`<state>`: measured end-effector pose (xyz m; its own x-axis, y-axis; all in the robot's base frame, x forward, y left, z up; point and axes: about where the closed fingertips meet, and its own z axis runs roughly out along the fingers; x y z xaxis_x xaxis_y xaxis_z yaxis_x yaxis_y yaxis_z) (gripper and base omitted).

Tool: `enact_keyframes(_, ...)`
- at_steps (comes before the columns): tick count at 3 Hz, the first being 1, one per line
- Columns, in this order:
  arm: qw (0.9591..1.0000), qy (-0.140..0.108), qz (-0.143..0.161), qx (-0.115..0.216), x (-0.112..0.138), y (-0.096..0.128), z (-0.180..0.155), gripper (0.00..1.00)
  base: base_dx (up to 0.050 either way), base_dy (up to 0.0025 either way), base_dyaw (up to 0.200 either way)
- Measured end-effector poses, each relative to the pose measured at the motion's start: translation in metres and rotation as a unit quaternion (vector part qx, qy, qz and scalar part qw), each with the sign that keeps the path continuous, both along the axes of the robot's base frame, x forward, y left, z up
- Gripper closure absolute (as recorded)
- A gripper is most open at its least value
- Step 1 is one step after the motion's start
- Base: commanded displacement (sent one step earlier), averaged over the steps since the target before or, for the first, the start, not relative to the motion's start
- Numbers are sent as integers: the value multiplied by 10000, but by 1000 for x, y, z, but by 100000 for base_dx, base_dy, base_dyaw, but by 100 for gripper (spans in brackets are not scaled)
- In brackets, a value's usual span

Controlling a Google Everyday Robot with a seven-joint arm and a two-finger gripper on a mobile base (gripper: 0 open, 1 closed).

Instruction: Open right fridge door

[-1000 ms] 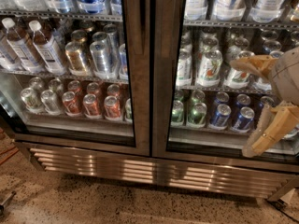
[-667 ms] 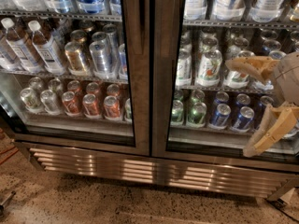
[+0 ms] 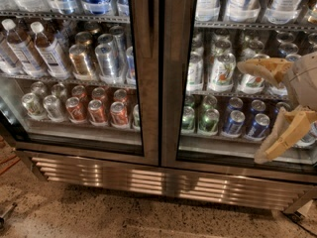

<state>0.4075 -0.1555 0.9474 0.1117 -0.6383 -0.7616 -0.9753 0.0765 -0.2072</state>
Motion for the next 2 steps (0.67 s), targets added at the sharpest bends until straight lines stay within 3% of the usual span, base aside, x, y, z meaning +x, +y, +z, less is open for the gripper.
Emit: enact_keyframes(2, 9997, -189, 180, -2, 2, 41, 9, 0, 0, 0, 0)
